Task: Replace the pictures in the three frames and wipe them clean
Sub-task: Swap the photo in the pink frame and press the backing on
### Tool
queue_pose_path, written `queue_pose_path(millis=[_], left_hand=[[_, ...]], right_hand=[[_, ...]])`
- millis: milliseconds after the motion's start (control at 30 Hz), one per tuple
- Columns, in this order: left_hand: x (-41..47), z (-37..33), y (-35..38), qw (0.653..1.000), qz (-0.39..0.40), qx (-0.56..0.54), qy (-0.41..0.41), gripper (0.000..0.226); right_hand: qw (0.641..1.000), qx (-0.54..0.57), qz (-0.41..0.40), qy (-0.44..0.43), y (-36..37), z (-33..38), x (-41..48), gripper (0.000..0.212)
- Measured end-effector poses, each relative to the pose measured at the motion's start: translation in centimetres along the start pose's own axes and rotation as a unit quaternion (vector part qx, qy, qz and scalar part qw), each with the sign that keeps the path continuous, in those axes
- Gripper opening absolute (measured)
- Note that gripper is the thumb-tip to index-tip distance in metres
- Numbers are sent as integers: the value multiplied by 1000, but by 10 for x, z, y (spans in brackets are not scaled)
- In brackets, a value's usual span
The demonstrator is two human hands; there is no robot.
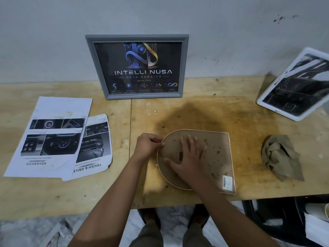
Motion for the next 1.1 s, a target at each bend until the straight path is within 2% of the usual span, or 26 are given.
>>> queue_pose_path(millis=[200,267,333,400,467,533,633,800,1100], left_hand=[[-1,-3,2,999,-7,48,5,14],[-1,-5,5,997,-13,82,5,13],[-5,-7,12,988,-51,146,20,21],[-13,-10,24,973,-99,195,70,34],[-23,-11,37,959,-112,211,151,40],[-28,-7,53,940,-72,254,217,44],[-30,7,74,904,-30,337,261,58],[-27,24,84,861,-51,432,262,59],[-27,25,86,847,-59,456,265,56]], right_hand=[[998,-55,29,-13,7,-3,1,104],[998,-46,24,-34,4,-5,0,99],[998,-1,-5,-59,-2,-12,-4,87],[995,48,-71,-44,-11,-29,-11,72],[990,51,-131,12,-21,-52,-16,68],[991,9,-118,55,-26,-73,-18,73],[995,-59,-63,48,-22,-87,-20,82],[994,-71,-65,52,-18,-88,-21,82],[991,-70,-104,43,-16,-88,-21,67]])
Point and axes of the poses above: each hand's wrist, its own x-axis towards the middle knuckle, its own y-axis out of the palm, z = x × y, the point moved 2 cm from there along x, towards the middle knuckle, and after that the axes turned 4 degrees about -y, right-handed, at the moved point
